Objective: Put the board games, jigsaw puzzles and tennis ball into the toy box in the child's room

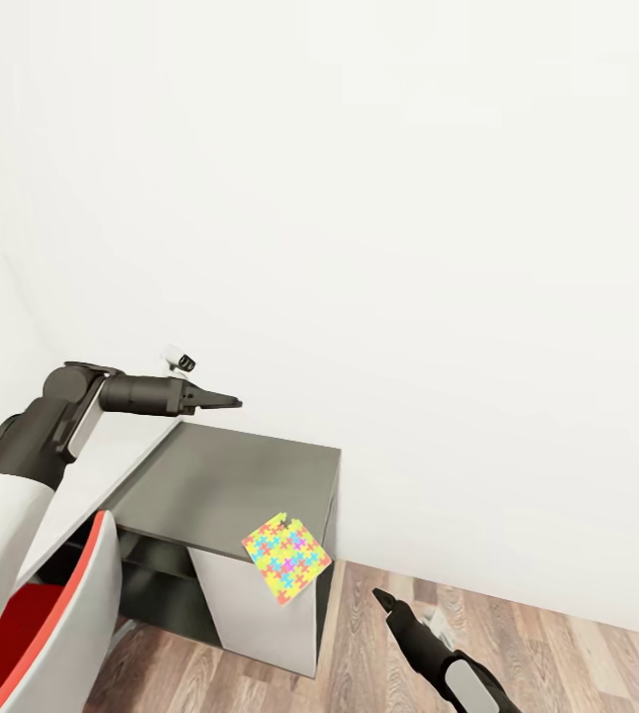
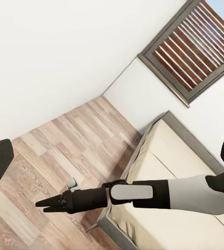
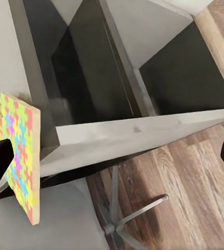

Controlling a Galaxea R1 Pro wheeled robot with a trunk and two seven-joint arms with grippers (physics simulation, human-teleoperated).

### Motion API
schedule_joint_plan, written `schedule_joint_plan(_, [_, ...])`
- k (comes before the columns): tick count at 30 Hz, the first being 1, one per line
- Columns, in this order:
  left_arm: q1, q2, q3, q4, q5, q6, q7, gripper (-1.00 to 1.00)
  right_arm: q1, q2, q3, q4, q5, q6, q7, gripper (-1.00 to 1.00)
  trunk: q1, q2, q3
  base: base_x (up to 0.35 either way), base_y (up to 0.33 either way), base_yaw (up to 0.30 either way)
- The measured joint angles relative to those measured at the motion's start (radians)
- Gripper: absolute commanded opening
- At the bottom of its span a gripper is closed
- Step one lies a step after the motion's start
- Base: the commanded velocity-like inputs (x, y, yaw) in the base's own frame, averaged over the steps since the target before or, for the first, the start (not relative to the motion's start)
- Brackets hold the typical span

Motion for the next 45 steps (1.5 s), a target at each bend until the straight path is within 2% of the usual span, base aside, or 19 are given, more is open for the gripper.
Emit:
schedule_joint_plan(18, [0.0, 0.002, 0.0, -0.001, 0.002, -0.001, 0.0, 1.0, 0.0, 0.007, 0.001, 0.023, 0.002, -0.028, 0.0, 1.0, 0.0, 0.0, 0.016, 0.0, 0.009, -0.082])
schedule_joint_plan(30, [0.0, 0.002, 0.0, -0.001, 0.0, -0.001, 0.0, 1.0, 0.0, 0.01, 0.015, 0.023, 0.002, -0.032, -0.001, 1.0, 0.0, 0.0, 0.017, 0.0, 0.021, -0.003])
schedule_joint_plan(37, [0.0, 0.002, 0.0, -0.001, 0.001, -0.001, 0.0, 1.0, 0.0, 0.017, 0.073, 0.023, 0.005, -0.033, -0.003, 1.0, 0.0, 0.0, 0.017, 0.0, 0.017, 0.0])
schedule_joint_plan(45, [0.0, 0.003, 0.0, -0.001, 0.001, 0.001, 0.0, 1.0, 0.0, 0.017, 0.091, 0.023, 0.007, -0.032, 0.0, 1.0, 0.0, 0.0, 0.017, 0.0, 0.093, 0.0])
